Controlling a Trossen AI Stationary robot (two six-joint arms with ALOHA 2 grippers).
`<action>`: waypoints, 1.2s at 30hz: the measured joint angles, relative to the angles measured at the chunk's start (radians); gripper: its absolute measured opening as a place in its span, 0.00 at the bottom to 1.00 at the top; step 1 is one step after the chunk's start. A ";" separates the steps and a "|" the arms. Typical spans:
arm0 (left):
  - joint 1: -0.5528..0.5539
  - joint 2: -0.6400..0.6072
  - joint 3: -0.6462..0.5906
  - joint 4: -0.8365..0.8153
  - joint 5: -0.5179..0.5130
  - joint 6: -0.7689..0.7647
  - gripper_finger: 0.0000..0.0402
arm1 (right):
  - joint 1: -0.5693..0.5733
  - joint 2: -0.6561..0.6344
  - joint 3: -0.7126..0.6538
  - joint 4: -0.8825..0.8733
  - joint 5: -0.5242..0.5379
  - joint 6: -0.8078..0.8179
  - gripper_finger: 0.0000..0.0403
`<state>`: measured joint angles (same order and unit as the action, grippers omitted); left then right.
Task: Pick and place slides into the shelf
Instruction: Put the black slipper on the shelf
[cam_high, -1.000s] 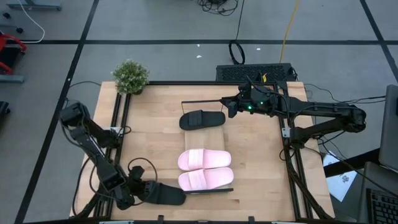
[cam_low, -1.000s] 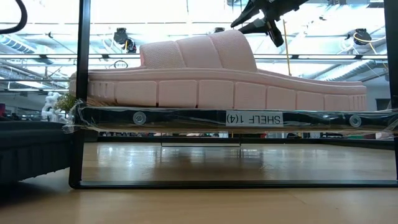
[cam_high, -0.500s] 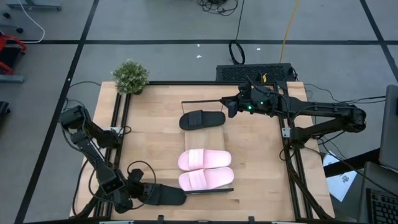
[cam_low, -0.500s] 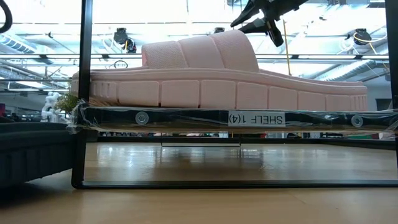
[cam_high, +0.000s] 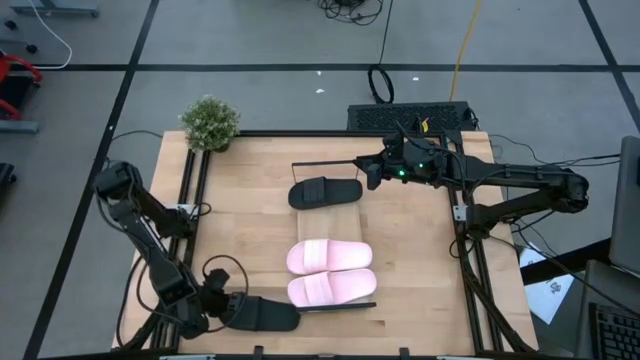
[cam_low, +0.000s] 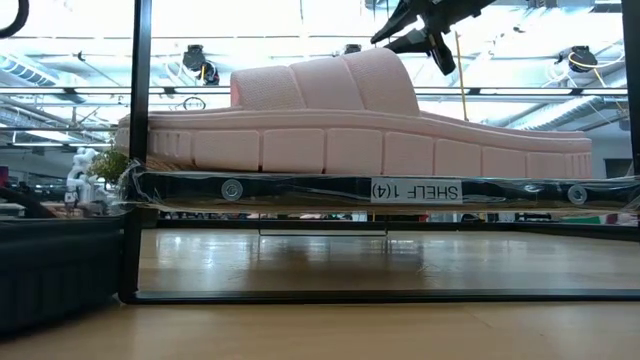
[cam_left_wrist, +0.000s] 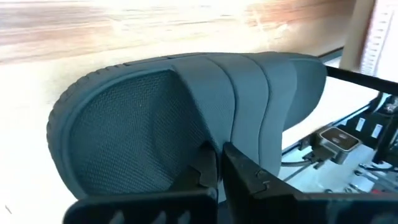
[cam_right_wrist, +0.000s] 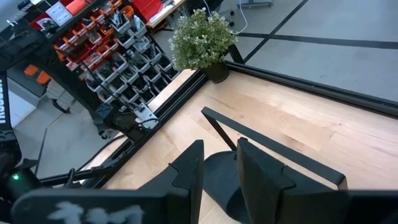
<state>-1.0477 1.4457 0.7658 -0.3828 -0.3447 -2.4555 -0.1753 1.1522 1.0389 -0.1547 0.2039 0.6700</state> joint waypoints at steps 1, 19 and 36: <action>0.000 -0.007 0.000 -0.005 0.000 0.000 0.00 | 0.000 0.000 0.000 0.000 0.000 -0.001 0.21; -0.002 -0.286 0.027 -0.373 0.008 -0.009 0.00 | 0.000 0.000 0.000 -0.007 0.000 -0.002 0.21; 0.094 -0.417 0.411 -1.040 -0.225 0.045 0.00 | 0.000 0.000 -0.080 0.028 0.001 0.065 0.21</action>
<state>-0.9535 1.0283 1.1767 -1.4233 -0.5700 -2.4107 -0.1753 1.1525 0.9591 -0.1267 0.2047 0.7350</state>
